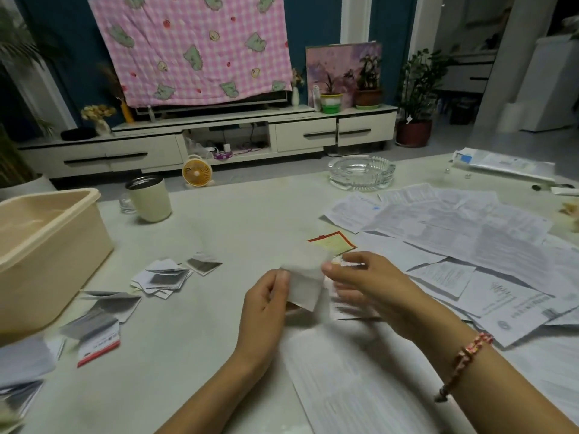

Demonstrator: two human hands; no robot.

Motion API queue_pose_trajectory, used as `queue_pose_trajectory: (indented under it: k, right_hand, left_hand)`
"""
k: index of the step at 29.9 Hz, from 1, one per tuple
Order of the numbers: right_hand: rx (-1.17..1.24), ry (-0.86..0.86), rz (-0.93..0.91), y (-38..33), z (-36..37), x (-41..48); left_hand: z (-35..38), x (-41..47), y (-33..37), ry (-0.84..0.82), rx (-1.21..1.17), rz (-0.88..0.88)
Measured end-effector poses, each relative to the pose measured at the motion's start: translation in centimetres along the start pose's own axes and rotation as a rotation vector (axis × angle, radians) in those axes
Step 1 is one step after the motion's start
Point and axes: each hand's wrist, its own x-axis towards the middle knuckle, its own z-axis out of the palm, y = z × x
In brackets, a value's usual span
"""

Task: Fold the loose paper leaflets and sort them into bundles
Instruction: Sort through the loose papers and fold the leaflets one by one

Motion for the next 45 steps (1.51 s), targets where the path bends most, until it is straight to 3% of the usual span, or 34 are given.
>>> queue_pose_trajectory:
  k: [4,8,14,18,21,23,28,31,35,40,45]
  right_hand:
    - [0.113,-0.225,0.043,0.4,2.4,0.0]
    - [-0.017,-0.110,-0.070,0.9,3.7,0.3]
    - [-0.017,-0.152,-0.087,0.8,3.8,0.0]
    - [0.030,-0.146,-0.078,0.8,4.1,-0.3]
    - [-0.097,-0.072,-0.192,0.8,3.8,-0.3]
    - [-0.150,-0.111,-0.260,0.8,3.6,-0.4]
    - [-0.373,-0.115,-0.289,1.5,3.5,0.2]
    - [-0.453,-0.065,-0.333,1.6,3.5,0.5]
    - [-0.502,-0.031,-0.388,1.4,3.4,0.7]
    - [-0.310,-0.116,-0.280,1.4,4.1,0.7]
    - [-0.025,-0.031,-0.169,1.5,5.6,0.9]
  left_hand:
    - [-0.1,-0.6,0.3,-0.036,-0.083,-0.099]
    - [-0.7,-0.3,0.4,0.093,0.031,-0.067]
    - [-1.8,0.4,0.9,0.054,-0.208,-0.285]
    - [-1.6,0.1,0.7,0.040,-0.180,-0.260]
    - [-1.7,0.2,0.7,0.082,-0.153,-0.238]
    - [-1.8,0.2,0.6,0.095,-0.141,-0.213]
    - [-2.0,0.3,0.3,0.014,-0.119,-0.169]
    - [-2.0,0.2,0.1,-0.019,0.030,-0.076]
    - [-2.3,0.6,-0.1,0.060,0.260,0.047]
    - [-2.8,1.1,0.3,0.003,0.049,-0.063]
    - [-3.5,2.0,-0.3,0.140,0.066,-0.083]
